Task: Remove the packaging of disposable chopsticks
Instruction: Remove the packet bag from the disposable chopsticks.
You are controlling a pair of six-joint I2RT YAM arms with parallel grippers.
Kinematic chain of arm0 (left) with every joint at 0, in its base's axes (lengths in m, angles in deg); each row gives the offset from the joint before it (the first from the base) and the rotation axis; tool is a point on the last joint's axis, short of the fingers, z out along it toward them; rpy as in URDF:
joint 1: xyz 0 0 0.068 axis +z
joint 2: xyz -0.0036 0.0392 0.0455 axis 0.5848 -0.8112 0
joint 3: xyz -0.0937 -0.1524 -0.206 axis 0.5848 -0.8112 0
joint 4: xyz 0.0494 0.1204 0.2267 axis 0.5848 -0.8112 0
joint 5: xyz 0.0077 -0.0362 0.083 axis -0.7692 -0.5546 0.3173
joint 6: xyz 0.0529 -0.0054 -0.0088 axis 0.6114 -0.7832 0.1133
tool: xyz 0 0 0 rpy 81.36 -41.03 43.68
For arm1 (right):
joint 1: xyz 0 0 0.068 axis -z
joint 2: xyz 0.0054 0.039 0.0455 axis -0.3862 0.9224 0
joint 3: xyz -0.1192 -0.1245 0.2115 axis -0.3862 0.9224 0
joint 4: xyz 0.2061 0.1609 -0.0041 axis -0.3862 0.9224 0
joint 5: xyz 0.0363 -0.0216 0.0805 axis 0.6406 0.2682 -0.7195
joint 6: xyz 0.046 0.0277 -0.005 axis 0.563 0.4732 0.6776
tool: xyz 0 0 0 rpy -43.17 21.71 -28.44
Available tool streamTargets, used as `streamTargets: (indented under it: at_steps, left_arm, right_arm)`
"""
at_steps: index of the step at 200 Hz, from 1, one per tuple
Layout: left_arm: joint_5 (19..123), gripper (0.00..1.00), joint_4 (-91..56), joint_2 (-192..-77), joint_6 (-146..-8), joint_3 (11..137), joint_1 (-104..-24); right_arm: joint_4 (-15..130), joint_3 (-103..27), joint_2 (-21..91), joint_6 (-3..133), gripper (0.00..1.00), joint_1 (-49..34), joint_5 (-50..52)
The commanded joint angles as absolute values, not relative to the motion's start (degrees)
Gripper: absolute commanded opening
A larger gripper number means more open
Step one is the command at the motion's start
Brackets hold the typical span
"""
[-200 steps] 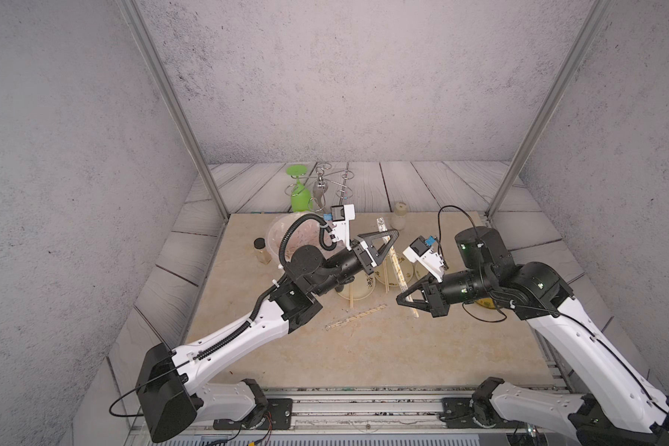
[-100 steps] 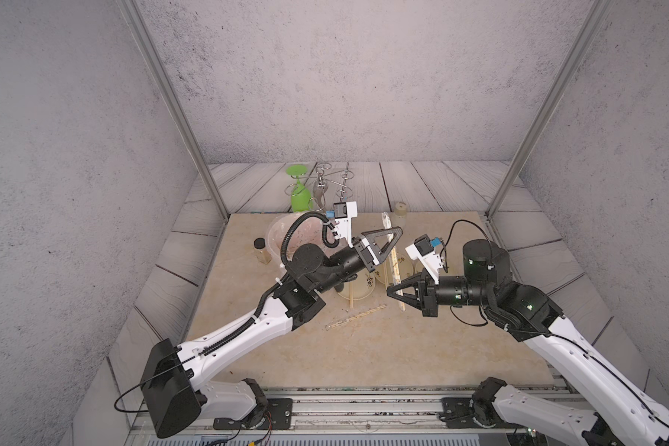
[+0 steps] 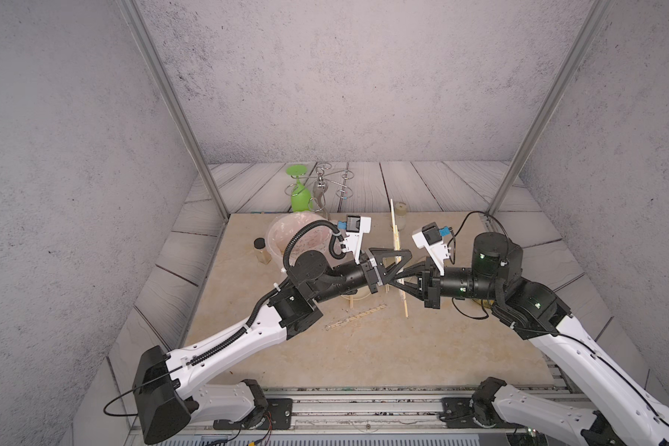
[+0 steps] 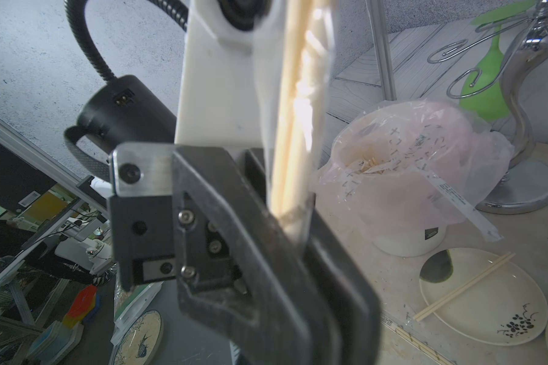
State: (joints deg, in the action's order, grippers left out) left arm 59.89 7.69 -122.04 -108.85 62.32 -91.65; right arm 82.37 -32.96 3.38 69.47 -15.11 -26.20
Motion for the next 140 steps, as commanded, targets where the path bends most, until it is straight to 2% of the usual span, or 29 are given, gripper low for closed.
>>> streamTargets:
  at_steps: [1,26,36,45,55,64,84,94,104,123,140]
  left_arm:
    - [50.8,0.02,-12.0,-123.8,-110.2,59.8,-95.9]
    - [53.9,0.0,-13.5,-122.6,-108.8,63.5,-94.4]
    - [56.8,0.0,-13.7,-121.4,-108.1,64.7,-93.5]
    - [58.9,0.0,-14.1,-120.4,-107.4,66.1,-92.6]
    - [60.1,0.0,-15.2,-119.5,-106.7,68.3,-90.9]
    - [60.6,0.0,-16.3,-118.8,-106.0,70.4,-89.2]
    - [61.9,0.0,-18.1,-117.4,-103.9,73.7,-86.6]
    - [62.7,0.0,-19.1,-116.8,-102.2,75.1,-85.9]
    - [63.3,0.0,-20.0,-116.5,-100.4,76.3,-85.5]
    - [63.0,0.0,-17.5,-116.6,-99.5,76.9,-85.4]
    - [59.5,0.0,-11.1,-117.5,-102.3,76.5,-85.4]
  right_arm:
    - [54.0,-33.6,0.0,67.1,0.0,-12.7,-16.5]
    - [58.6,-32.7,-0.3,65.4,0.0,-12.7,-18.5]
    - [61.3,-32.6,-0.3,64.6,0.16,-12.7,-20.4]
    - [64.7,-32.6,-0.4,63.8,0.37,-12.7,-22.2]
    - [68.7,-32.0,-0.9,63.3,0.51,-12.7,-23.1]
    - [70.3,-29.9,-2.1,63.5,0.57,-12.7,-23.2]
    - [69.4,-23.0,-7.3,66.2,0.6,-12.8,-22.8]
    - [68.9,-20.7,-10.0,67.6,0.59,-12.7,-23.0]
    - [68.3,-18.9,-11.8,68.5,0.54,-12.8,-23.8]
    - [63.7,-16.1,-14.0,70.9,0.24,-12.7,-28.2]
    - [54.4,-12.0,-16.1,75.6,0.06,-12.7,-28.9]
